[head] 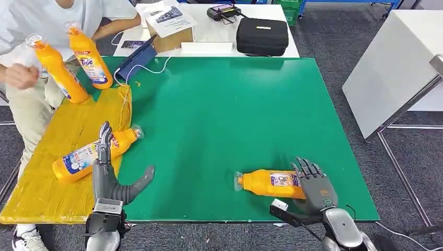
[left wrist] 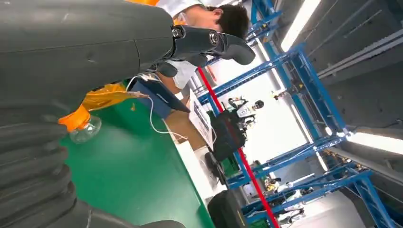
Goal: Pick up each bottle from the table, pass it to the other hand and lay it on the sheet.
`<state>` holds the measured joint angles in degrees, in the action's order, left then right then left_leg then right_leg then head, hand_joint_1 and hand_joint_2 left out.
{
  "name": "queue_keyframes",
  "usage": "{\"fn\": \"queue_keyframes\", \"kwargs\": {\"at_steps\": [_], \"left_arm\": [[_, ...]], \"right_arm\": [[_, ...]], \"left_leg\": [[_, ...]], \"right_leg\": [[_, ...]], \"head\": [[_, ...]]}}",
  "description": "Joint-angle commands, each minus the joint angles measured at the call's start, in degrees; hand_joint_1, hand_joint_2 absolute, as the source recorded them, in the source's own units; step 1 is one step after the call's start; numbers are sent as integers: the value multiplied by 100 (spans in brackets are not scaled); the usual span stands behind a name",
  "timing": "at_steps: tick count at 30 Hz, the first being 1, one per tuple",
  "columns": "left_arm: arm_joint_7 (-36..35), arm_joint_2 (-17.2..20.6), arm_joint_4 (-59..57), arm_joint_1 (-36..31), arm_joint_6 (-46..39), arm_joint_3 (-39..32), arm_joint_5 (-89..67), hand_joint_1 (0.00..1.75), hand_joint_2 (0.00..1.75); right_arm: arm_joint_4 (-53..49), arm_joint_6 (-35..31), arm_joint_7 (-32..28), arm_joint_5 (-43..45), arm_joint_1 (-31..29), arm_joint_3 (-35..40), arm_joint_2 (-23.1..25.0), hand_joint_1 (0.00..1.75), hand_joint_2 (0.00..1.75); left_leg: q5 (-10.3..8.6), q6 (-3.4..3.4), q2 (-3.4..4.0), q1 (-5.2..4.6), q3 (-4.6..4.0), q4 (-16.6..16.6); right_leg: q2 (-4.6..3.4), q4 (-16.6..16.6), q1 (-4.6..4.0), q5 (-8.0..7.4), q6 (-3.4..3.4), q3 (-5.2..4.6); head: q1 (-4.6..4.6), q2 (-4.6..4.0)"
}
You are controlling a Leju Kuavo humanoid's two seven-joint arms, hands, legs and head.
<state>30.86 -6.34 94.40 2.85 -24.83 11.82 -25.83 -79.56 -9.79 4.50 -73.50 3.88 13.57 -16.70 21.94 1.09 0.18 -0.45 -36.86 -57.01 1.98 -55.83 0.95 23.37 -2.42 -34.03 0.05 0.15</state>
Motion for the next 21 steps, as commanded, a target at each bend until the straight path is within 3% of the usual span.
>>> {"fn": "queue_keyframes", "kwargs": {"at_steps": [1, 14, 16, 18, 19, 21], "left_arm": [[-47, 3, -149, -152, -10, 148, -18, 0, 175], [-112, 35, -171, -182, 44, 195, 6, 0, 175], [-144, 38, -172, -191, 120, 227, 13, 0, 175], [-189, 51, -187, -222, 256, 309, 13, 0, 175], [-220, 60, -200, -237, 341, 352, 30, 0, 175], [-316, 61, -287, -293, 668, 440, 185, 0, 175]], "right_arm": [[841, 62, -164, 47, -285, -58, 42, 159, 175], [876, -130, -252, 5, -397, -1, 229, 164, 175], [865, -302, -287, -7, -436, -28, 344, 164, 175], [781, -615, -329, 3, -526, -64, 565, 154, 175], [733, -714, -343, 40, -555, -93, 660, 161, 175], [596, -977, -488, 191, -645, -151, 855, 157, 175]], "left_leg": [[6, -6, -1, 6, 15, 3], [14, -10, -3, 12, 33, 2], [10, -9, 0, 10, 26, 2], [11, -10, 4, 9, 27, 2], [6, -8, 6, 7, 17, 3], [17, -15, 10, 13, 33, -2]], "right_leg": [[-9, 8, -4, 4, 6, 18], [-12, 11, -10, 11, 10, 38], [-12, 9, -9, 7, 9, 29], [-17, 8, -8, 7, 10, 28], [-16, 7, -7, 2, 8, 17], [-30, 5, -11, 10, 15, 33]], "head": [[0, 0], [2, 0], [2, 0], [2, 0], [2, 0], [2, 0]]}}
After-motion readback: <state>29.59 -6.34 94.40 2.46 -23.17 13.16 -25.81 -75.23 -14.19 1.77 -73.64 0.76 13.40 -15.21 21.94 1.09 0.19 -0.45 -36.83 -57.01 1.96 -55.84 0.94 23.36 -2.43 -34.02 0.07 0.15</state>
